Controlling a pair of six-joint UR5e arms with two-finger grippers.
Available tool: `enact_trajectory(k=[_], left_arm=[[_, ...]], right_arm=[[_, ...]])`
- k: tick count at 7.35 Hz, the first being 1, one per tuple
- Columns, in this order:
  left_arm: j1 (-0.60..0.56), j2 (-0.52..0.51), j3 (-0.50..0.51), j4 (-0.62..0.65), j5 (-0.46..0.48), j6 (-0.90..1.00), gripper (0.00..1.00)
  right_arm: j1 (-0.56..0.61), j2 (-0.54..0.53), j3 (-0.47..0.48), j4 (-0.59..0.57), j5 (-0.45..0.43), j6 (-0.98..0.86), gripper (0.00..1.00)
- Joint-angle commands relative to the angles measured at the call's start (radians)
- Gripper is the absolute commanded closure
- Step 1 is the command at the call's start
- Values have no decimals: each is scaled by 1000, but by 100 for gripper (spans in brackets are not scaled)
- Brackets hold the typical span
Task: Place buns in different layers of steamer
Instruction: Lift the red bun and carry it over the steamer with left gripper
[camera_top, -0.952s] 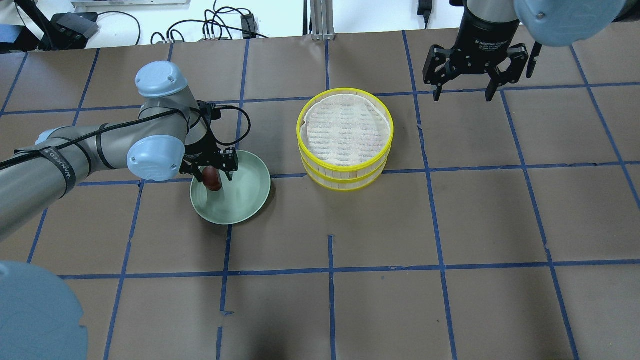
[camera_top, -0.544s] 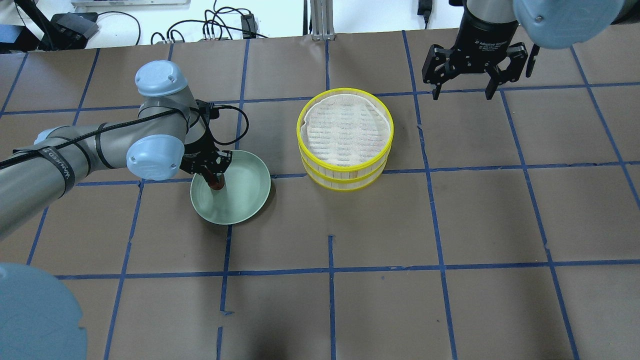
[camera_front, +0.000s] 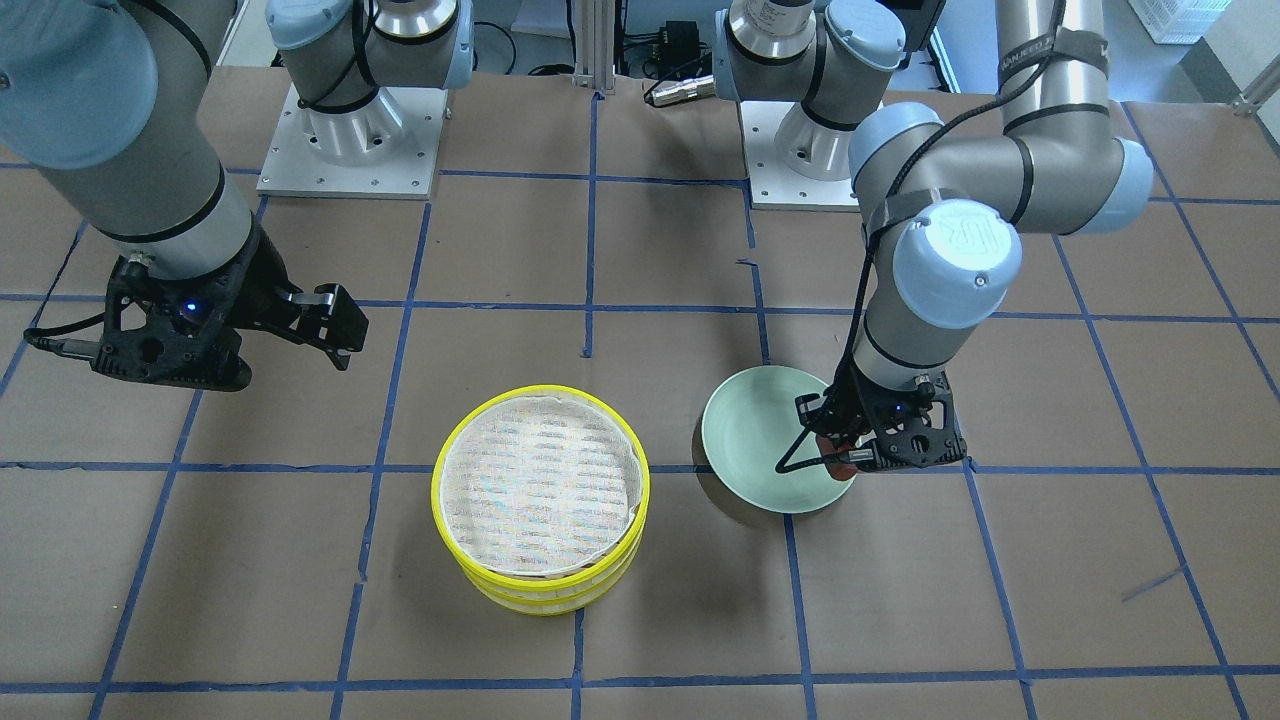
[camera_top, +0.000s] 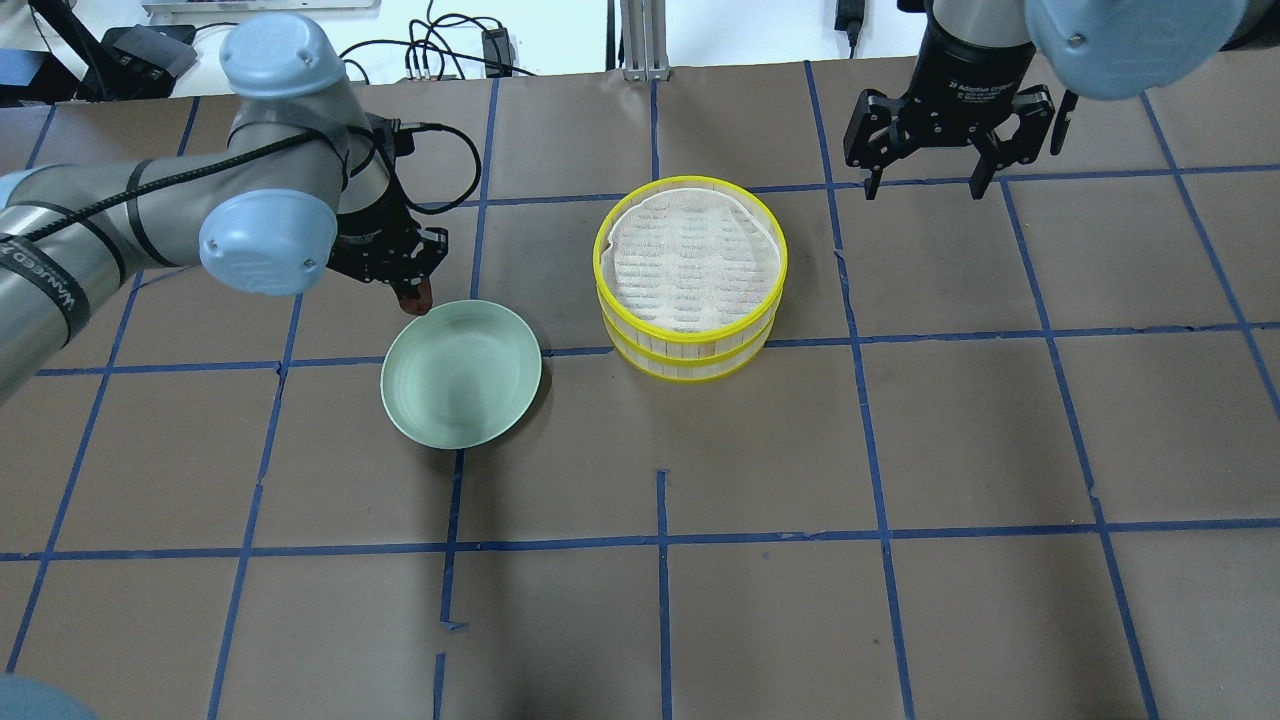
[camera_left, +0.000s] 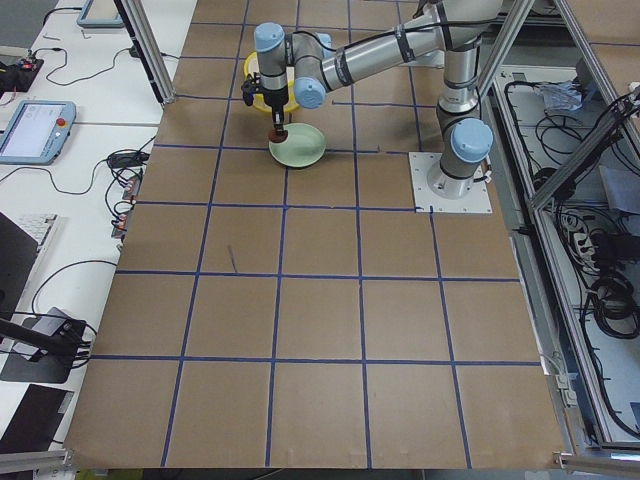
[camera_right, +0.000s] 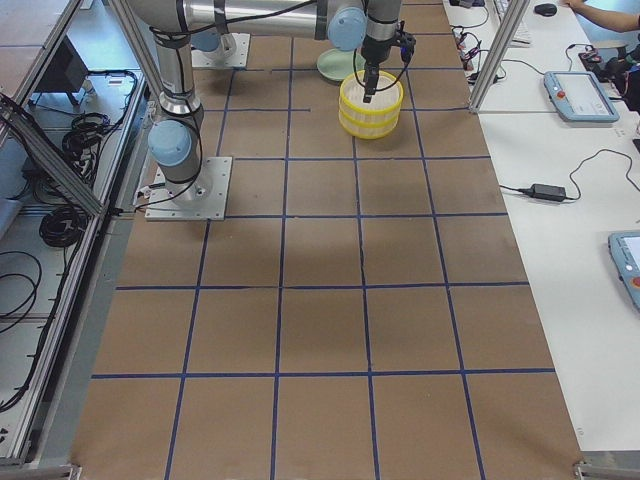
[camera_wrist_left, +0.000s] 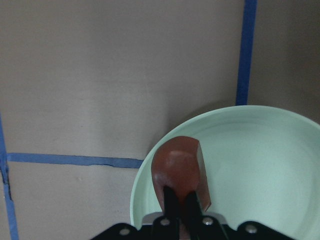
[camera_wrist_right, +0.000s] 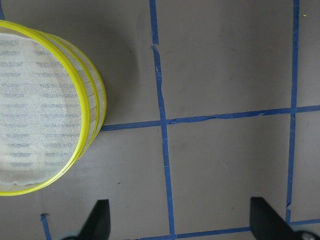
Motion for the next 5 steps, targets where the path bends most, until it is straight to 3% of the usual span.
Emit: enact_trajectory(k=[1,3,5], left_arm=[[-116,20,103,-19,-122,-190,83],[-234,-33,129,128,-308,-407,83],[-304,-127,131,304,-356,-498,78]], right_arm=[[-1,-1,2,0,2,2,1],[-1,-9,-1,-16,-3,-1,1],[-1,-12,2,-15,-1,-1,0]])
